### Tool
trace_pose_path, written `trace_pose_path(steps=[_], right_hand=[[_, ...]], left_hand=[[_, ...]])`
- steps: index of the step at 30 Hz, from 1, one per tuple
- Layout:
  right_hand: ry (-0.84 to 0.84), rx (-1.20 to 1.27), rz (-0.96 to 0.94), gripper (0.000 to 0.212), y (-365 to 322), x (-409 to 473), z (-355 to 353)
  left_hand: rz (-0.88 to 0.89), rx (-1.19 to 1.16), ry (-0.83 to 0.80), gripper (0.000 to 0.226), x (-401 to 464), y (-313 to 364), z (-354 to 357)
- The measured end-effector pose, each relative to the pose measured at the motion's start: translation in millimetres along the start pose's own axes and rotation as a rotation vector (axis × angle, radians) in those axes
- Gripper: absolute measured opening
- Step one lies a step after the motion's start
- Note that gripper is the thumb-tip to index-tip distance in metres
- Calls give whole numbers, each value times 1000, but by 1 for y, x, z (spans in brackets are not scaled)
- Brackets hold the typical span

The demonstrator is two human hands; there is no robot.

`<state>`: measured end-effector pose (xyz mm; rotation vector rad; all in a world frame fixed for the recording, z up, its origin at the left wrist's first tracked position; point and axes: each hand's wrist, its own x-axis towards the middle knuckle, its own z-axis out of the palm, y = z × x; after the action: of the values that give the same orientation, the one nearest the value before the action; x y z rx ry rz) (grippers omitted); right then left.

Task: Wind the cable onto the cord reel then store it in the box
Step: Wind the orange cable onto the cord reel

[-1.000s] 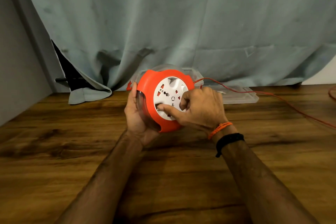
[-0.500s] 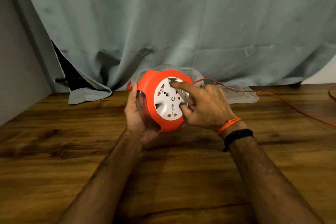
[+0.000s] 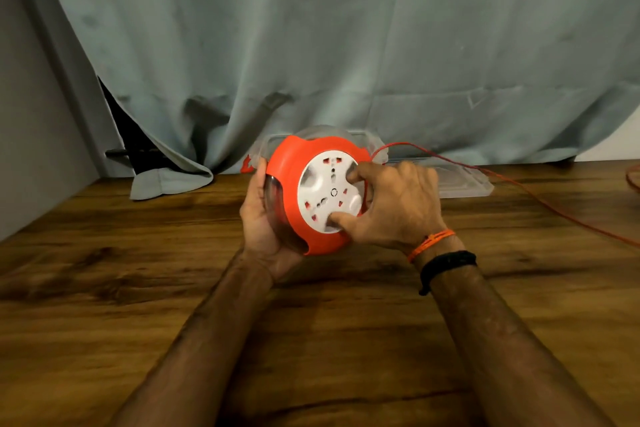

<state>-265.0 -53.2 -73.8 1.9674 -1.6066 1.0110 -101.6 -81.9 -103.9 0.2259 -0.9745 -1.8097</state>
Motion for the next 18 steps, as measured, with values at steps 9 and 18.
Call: trace_pose_path(steps=[9,18], right_hand=[[-39,74,127,76,-27,-2,8],[-93,260,-96,26,-1,6,-17]], left_hand=[[30,7,62,83,0,5,0],[-40,-26,-33,89,1,0,-4]])
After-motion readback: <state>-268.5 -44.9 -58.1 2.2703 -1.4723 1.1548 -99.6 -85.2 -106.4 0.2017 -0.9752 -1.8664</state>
